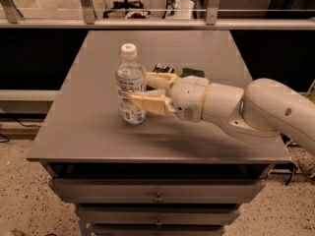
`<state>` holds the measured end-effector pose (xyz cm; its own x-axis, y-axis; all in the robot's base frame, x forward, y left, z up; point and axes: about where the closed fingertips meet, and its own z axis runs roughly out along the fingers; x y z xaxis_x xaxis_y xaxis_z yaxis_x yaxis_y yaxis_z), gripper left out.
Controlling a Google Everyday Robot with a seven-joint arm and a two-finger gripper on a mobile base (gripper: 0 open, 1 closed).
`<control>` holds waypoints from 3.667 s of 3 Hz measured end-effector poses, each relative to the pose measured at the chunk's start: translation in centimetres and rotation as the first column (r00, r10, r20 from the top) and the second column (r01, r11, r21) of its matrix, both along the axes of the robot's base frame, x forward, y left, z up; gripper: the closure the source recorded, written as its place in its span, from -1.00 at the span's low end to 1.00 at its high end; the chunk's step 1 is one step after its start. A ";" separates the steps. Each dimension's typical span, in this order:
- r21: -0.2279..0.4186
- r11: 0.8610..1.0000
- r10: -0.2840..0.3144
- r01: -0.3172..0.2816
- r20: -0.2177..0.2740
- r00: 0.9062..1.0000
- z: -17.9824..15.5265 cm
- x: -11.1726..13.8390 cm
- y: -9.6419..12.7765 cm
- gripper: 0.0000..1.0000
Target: Knock blue plastic bottle over
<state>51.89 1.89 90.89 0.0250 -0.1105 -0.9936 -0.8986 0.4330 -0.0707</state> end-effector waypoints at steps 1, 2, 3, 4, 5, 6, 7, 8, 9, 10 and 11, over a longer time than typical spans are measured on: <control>-0.085 0.995 0.042 -0.042 -0.007 0.999 1.5 0.1 -0.1 1.00; -0.207 0.974 0.085 -0.087 -0.019 0.996 3.8 0.6 -0.7 1.00; -0.380 0.916 0.122 -0.127 -0.036 0.992 6.9 0.3 -0.8 1.00; -0.565 0.811 0.104 -0.150 -0.113 0.988 8.4 -0.6 -2.1 1.00; -0.694 0.684 0.075 -0.225 -0.240 0.968 6.9 -1.3 -1.2 1.00; -0.794 0.513 0.052 -0.326 -0.350 0.935 3.2 -1.2 1.9 1.00; -0.871 0.326 0.054 -0.366 -0.370 0.928 0.2 0.4 5.7 1.00; -0.930 0.149 0.051 -0.336 -0.333 0.942 -0.9 2.4 8.7 0.65; -0.946 0.037 0.070 -0.323 -0.320 0.945 -1.3 3.5 11.4 0.17; -0.939 0.005 0.112 -0.343 -0.340 0.934 -2.7 3.5 14.1 -0.30; -0.935 0.004 0.151 -0.354 -0.350 0.925 -3.4 3.1 16.2 -0.74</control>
Offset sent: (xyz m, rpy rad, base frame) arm 0.0174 -0.0259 0.0656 -0.3916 0.0239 0.1436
